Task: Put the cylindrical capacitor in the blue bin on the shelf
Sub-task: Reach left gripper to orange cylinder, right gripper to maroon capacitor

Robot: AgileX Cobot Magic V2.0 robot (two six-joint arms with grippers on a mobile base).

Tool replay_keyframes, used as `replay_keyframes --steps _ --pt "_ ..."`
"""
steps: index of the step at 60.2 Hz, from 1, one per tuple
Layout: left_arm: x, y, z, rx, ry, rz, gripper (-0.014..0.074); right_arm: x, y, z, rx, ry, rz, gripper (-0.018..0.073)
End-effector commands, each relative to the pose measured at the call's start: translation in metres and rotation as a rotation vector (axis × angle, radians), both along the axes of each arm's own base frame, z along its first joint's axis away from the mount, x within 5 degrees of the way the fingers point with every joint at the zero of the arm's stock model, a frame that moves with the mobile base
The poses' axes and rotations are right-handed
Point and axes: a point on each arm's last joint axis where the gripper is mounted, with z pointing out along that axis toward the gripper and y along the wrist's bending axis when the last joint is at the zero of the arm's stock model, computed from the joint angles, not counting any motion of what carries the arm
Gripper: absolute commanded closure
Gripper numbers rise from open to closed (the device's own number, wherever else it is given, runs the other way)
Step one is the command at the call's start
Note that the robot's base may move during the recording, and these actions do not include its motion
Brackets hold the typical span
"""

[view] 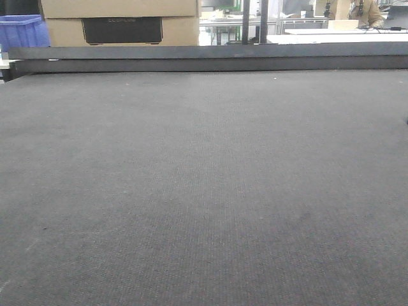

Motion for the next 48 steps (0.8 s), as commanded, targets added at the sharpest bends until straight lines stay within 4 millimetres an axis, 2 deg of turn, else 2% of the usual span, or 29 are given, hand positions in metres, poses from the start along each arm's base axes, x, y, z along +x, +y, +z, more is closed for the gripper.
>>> replay_keyframes --steps 1,30,48 --pt "-0.0005 -0.0001 0.0026 -0.007 -0.025 -0.003 0.0708 -0.0002 -0.0002 0.0023 -0.009 -0.027 -0.001 0.0661" --pt "-0.0005 -0.0001 0.0026 0.025 -0.028 -0.001 0.0708 -0.0002 -0.0002 0.0023 -0.009 -0.027 -0.001 0.0661" --pt "-0.0011 -0.0004 0.0085 0.018 -0.092 -0.004 0.0708 -0.0002 -0.0003 0.0045 -0.009 -0.05 -0.003 0.0661"
